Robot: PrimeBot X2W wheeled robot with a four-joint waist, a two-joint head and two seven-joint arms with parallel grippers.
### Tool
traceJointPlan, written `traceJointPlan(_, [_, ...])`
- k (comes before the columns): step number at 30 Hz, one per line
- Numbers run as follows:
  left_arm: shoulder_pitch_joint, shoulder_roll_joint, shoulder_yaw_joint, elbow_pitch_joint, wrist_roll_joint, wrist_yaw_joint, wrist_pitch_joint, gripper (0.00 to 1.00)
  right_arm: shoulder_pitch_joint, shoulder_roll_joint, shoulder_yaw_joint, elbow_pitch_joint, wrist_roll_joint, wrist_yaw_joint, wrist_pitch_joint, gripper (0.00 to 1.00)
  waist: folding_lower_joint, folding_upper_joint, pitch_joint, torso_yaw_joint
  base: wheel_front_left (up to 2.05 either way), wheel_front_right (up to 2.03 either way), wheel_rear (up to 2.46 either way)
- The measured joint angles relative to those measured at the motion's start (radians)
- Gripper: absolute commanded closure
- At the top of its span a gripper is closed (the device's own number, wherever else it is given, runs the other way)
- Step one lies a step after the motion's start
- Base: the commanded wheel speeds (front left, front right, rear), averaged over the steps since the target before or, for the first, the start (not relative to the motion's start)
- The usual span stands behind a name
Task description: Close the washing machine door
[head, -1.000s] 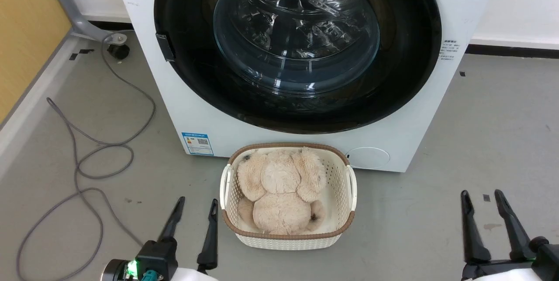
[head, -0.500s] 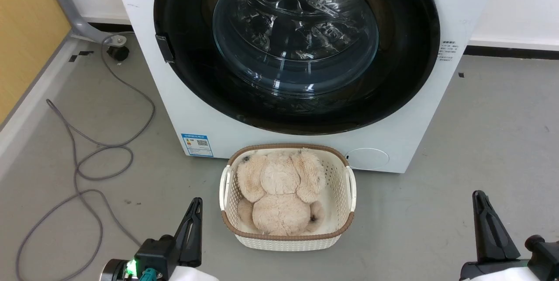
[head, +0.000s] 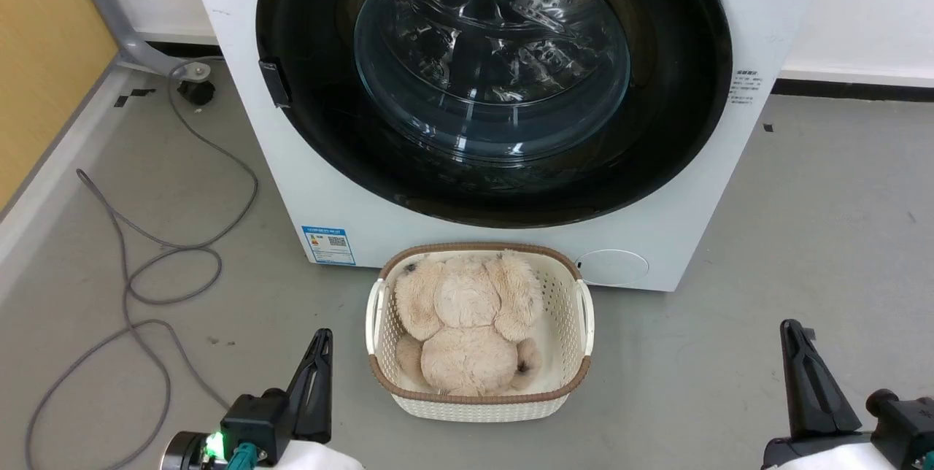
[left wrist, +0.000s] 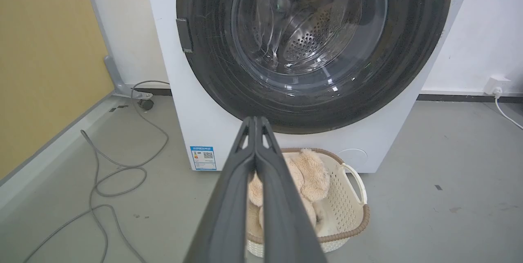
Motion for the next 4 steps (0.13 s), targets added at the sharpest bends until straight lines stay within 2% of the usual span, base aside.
traceJointPlan(4, [0.000, 0.000, 0.004, -0.004, 0.003, 0.000, 0.007, 1.00, -0.001, 0.000, 0.003, 0.000, -0.002, 0.000, 0.009, 1.00, 0.0000, 0.0000, -0.001, -0.001, 0.00, 0.00, 0.00])
